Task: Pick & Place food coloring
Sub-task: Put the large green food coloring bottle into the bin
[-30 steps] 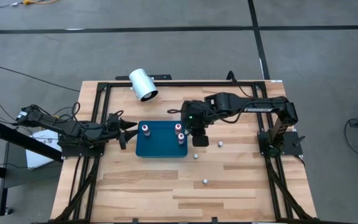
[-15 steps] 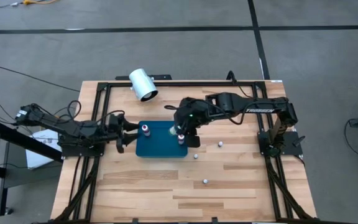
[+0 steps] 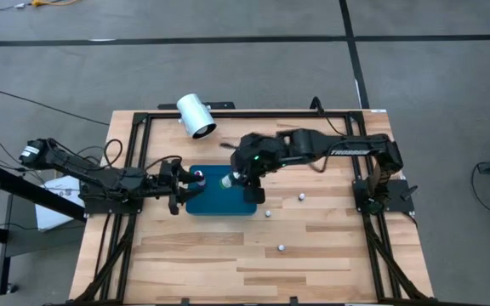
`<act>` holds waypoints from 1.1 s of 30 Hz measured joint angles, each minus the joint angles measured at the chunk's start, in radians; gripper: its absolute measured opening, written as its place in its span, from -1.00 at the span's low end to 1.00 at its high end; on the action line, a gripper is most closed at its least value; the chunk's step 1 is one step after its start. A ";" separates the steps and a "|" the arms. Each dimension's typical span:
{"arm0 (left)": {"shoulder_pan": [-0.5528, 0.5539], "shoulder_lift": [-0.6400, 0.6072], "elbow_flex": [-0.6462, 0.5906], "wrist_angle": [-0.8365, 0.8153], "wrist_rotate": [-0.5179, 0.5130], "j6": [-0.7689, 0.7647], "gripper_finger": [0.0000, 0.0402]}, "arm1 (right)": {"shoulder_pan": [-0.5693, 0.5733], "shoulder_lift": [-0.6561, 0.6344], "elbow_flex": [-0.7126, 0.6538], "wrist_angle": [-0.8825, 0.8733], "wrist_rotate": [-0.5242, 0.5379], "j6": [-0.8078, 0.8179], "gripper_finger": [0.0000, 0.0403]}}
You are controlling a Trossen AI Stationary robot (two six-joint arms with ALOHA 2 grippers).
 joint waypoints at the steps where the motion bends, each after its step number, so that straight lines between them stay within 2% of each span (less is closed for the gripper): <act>1: 0.000 0.018 0.015 0.000 0.009 0.007 0.10 | 0.000 0.009 -0.003 -0.017 -0.013 -0.001 -0.33; 7: 0.000 0.092 0.102 -0.074 0.021 0.055 0.10 | -0.001 0.079 0.001 0.029 -0.058 -0.004 -0.31; 12: 0.001 0.122 0.150 -0.165 0.037 0.051 0.10 | -0.014 0.080 0.002 0.032 -0.071 -0.020 -0.33; 21: 0.008 0.180 0.209 -0.175 0.085 0.051 0.10 | -0.029 0.084 0.002 0.048 -0.071 -0.010 -0.32; 33: 0.029 0.261 0.244 -0.238 0.091 0.027 0.10 | -0.026 0.139 0.000 0.063 -0.085 -0.010 -0.32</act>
